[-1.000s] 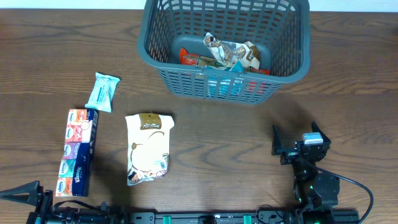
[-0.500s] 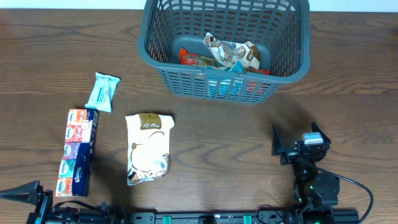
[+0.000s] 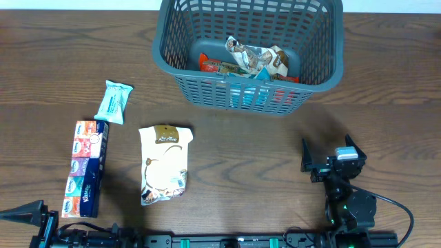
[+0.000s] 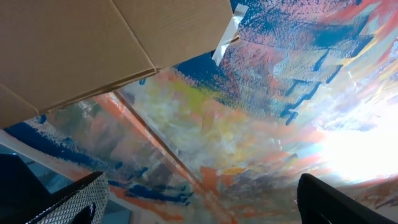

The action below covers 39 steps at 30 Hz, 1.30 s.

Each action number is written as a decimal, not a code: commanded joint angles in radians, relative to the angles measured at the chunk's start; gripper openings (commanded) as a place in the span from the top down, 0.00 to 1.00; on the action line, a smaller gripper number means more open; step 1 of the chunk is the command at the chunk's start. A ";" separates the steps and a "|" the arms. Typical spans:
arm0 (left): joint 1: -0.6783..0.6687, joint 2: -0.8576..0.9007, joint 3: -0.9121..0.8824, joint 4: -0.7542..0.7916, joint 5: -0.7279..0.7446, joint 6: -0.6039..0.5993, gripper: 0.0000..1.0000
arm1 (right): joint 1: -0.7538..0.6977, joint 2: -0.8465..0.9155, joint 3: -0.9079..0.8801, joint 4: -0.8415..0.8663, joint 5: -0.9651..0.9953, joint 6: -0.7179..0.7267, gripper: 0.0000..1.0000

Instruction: Pack container

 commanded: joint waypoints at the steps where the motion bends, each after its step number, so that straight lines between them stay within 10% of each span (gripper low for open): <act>1: 0.002 -0.013 0.013 0.006 -0.011 -0.019 0.05 | -0.005 -0.005 -0.002 -0.004 0.000 -0.010 0.01; 24: 0.002 -0.013 -0.003 0.004 0.097 -0.015 0.05 | -0.005 -0.005 -0.002 -0.004 0.000 -0.010 0.01; 39: 0.002 -0.013 -0.003 -0.098 0.792 0.344 0.05 | -0.005 -0.005 -0.002 -0.004 0.000 -0.010 0.01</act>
